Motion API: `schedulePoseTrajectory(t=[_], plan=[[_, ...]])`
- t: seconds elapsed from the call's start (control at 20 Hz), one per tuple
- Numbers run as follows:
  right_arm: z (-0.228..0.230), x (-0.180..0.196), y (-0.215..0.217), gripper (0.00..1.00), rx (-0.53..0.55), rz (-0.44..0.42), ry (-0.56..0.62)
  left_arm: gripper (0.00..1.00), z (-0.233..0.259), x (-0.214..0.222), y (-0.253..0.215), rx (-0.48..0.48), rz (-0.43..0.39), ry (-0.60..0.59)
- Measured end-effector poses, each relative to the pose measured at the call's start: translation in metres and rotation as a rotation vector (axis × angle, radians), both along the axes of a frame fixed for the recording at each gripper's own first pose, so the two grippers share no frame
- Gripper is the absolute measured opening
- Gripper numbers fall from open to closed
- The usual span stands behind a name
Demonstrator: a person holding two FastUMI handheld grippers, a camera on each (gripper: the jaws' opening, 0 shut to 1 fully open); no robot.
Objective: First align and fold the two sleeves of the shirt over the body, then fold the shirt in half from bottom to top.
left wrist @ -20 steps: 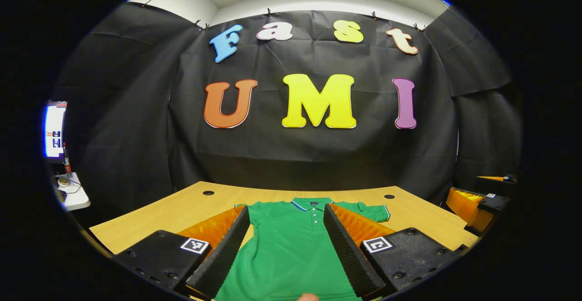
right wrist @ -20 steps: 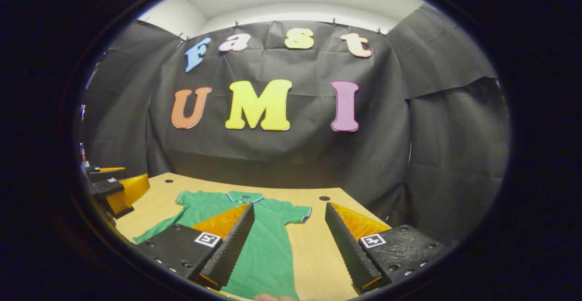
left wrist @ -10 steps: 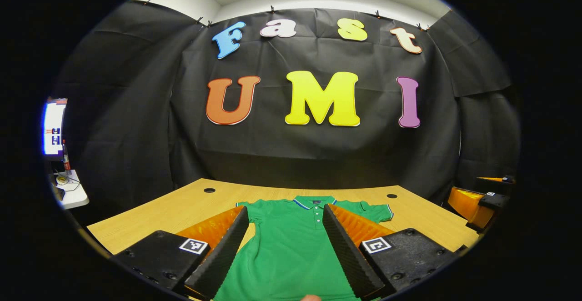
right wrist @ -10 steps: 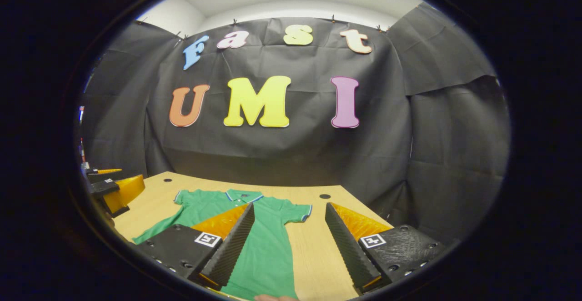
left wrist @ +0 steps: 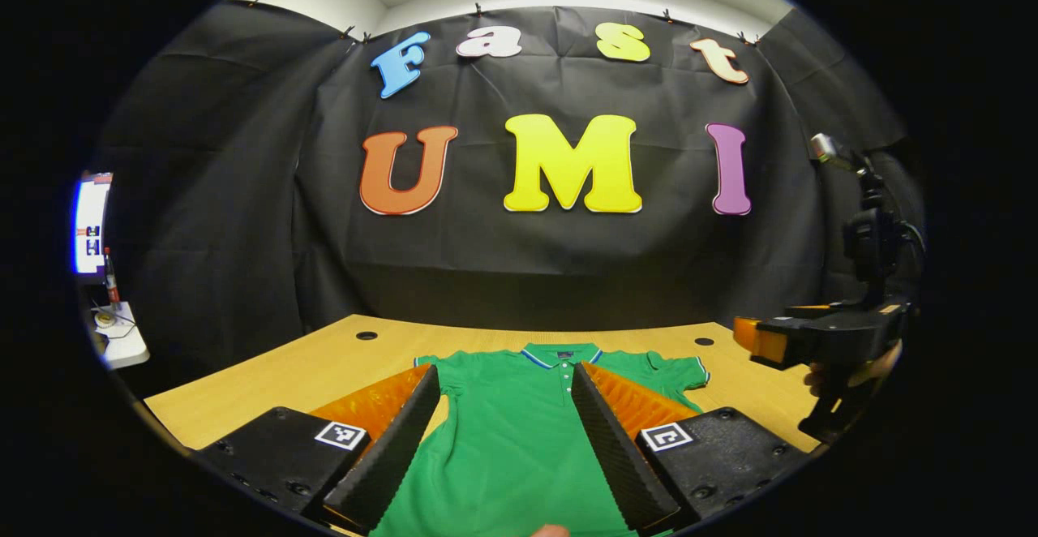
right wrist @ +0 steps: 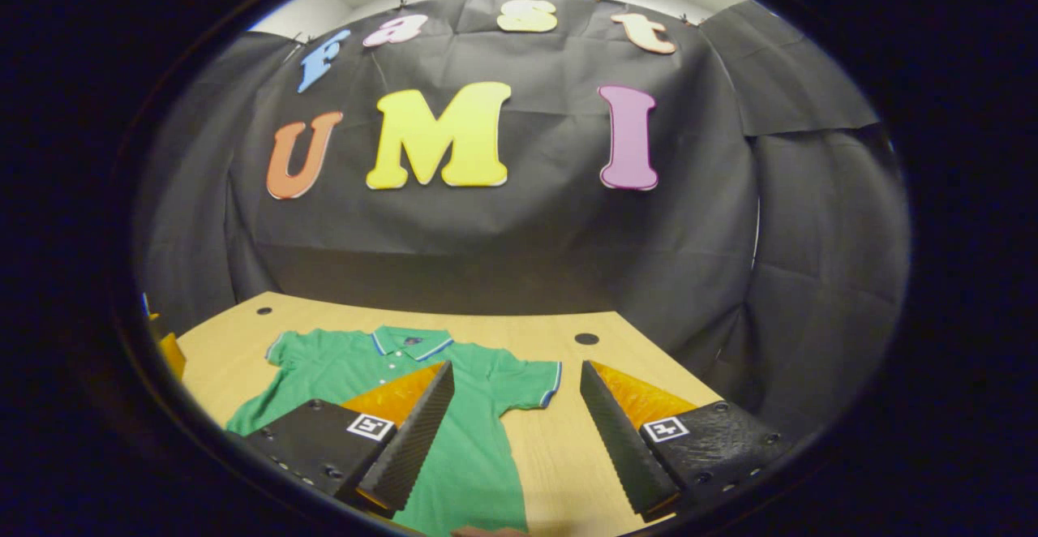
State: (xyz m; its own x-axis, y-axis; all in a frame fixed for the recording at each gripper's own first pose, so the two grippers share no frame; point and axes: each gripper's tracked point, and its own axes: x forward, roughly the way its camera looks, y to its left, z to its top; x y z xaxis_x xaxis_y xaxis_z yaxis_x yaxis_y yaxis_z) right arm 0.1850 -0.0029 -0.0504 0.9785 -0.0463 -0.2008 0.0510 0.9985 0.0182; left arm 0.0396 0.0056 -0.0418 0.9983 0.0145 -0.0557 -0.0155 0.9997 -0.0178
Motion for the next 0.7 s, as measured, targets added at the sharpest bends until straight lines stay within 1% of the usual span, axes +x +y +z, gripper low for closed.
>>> schedulePoseTrajectory(t=[0.1,0.3,0.4,0.45,0.7], plan=[[-0.020,0.041,-0.007,0.96,0.009,-0.028,0.059,1.00,-0.005,0.005,0.000,-0.014,-0.002,0.010],[-0.068,0.103,-0.025,0.95,-0.011,-0.074,0.182,1.00,-0.018,0.014,0.002,-0.016,0.006,0.044],[-0.088,0.120,-0.031,0.96,0.016,-0.092,0.238,1.00,-0.025,0.017,0.002,-0.006,0.007,0.056],[-0.097,0.128,-0.033,0.95,0.040,-0.098,0.265,1.00,-0.028,0.019,0.001,-0.005,0.004,0.062],[-0.134,0.147,-0.037,0.94,0.173,-0.150,0.390,1.00,-0.041,0.026,0.006,-0.020,0.015,0.106]])
